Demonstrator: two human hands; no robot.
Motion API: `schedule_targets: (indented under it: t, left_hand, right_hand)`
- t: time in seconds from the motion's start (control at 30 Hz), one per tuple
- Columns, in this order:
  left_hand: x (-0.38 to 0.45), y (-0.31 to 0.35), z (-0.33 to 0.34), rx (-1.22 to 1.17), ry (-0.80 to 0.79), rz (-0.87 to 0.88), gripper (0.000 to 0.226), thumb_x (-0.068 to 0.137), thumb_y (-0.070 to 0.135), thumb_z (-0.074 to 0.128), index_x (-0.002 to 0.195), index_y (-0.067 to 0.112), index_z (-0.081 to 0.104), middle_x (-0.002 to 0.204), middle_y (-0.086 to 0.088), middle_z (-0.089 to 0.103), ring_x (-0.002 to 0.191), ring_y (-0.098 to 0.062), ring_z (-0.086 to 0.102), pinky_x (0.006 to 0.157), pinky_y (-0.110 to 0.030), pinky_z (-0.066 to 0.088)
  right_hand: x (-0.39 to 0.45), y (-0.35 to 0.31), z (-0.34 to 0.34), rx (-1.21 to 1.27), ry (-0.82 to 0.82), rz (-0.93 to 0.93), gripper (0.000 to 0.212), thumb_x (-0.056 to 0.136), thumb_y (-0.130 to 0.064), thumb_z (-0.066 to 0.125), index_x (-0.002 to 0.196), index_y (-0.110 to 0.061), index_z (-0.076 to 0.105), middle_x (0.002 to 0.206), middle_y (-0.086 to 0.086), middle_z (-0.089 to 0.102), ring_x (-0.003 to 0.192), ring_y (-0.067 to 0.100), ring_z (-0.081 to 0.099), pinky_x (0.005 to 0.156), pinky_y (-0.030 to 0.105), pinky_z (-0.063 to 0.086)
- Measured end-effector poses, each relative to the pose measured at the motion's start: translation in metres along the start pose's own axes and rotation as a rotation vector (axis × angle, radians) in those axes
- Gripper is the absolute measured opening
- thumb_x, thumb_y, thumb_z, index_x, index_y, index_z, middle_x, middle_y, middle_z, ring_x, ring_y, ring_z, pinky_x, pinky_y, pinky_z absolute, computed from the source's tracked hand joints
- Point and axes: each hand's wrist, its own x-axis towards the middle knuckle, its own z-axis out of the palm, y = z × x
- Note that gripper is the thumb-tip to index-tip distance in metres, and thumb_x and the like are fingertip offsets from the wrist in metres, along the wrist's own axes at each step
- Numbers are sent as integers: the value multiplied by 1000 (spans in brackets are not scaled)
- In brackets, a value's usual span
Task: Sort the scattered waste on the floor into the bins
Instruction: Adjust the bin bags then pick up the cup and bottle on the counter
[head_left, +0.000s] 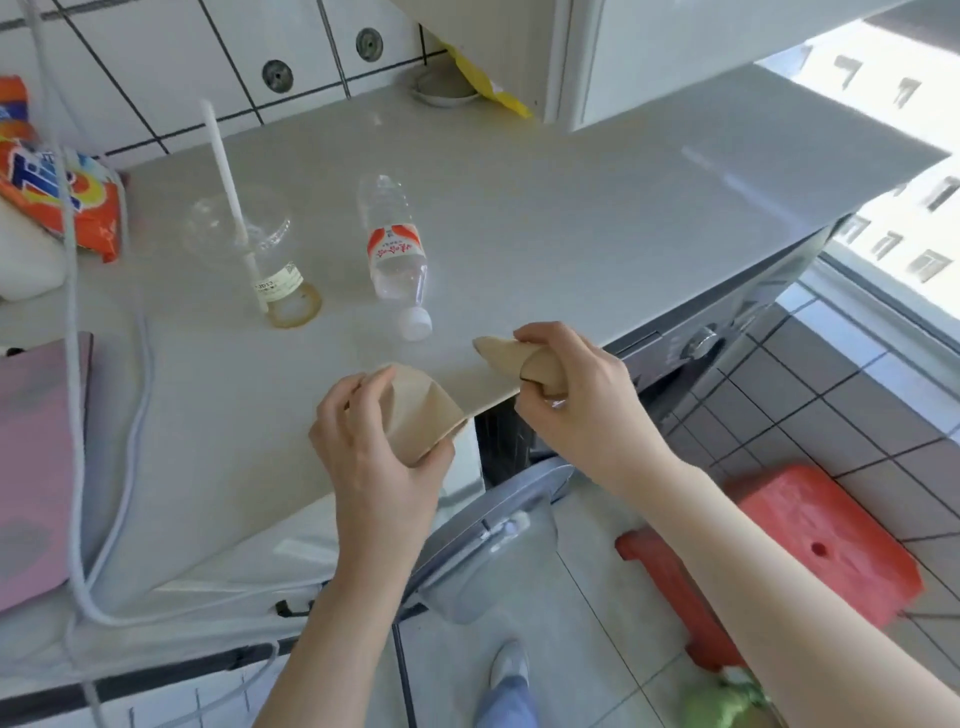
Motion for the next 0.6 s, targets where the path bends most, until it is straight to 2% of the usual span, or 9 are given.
schedule_targets:
  t: [0.1,0.2,0.3,0.33,0.4,0.43,0.5,0.57,0.6]
  left_hand:
    - [-30,28,10,-25,-79,26,70,64,13,81,126,14,50,129,-7,43,116,-27,40,93,-23,34]
    - [-56,52,20,-48,-131,47,69,64,19,85,124,14,52,125,-7,46,114,-25,42,92,-18,33]
    - [-105,84,44,-151,-276,40,64,66,29,84,121,18,53,119,-1,46,111,-19,46,90,-22,40]
    - [-127,95,53,-191,-335,32,61,67,32,83,119,19,53,116,2,46,109,-15,46,90,-18,39]
    - [-172,119,73,-249,-462,-54,55,67,39,79,113,27,54,110,7,46,105,-8,46,86,-6,34]
    - [-196,127,87,-259,-546,-132,53,67,43,78,111,31,53,110,9,47,104,-7,47,85,-6,34]
    - [-245,142,117,-280,-705,-297,52,64,56,76,106,37,52,111,7,51,104,-10,53,89,-18,42]
    - [-291,159,145,-356,-810,-448,64,51,73,75,101,39,53,111,3,56,103,-17,60,90,-38,52]
    - [-312,168,159,-388,-863,-515,72,44,76,76,101,39,53,112,2,58,101,-19,63,88,-43,54]
  right_hand:
    - [-37,12,-24,101,46,104,38,79,-13,57,115,-23,57,97,-8,64,77,4,56,67,9,41]
    - [-83,31,-51,160,90,252,36,79,-13,58,111,-29,57,91,-12,64,77,1,58,65,9,42]
    - [-151,70,-85,195,174,384,32,84,-14,57,111,-30,56,93,-17,62,72,-1,57,58,9,45]
    - [-177,86,-95,191,200,430,31,84,-15,57,111,-31,55,94,-18,62,74,1,59,60,11,48]
    - [-229,116,-116,215,248,529,28,85,-18,58,109,-32,55,97,-18,63,80,12,65,70,30,57]
    - [-255,130,-126,233,276,574,27,84,-19,59,108,-33,56,97,-17,63,83,15,65,72,38,58]
    - [-308,156,-146,262,328,660,26,84,-21,59,105,-34,58,97,-16,64,86,16,65,72,44,58]
    - [-357,177,-165,290,368,743,23,84,-23,59,104,-35,58,95,-17,64,83,16,67,70,45,59]
    - [-380,188,-172,295,389,781,21,84,-26,60,103,-34,58,93,-17,64,81,14,67,69,44,59]
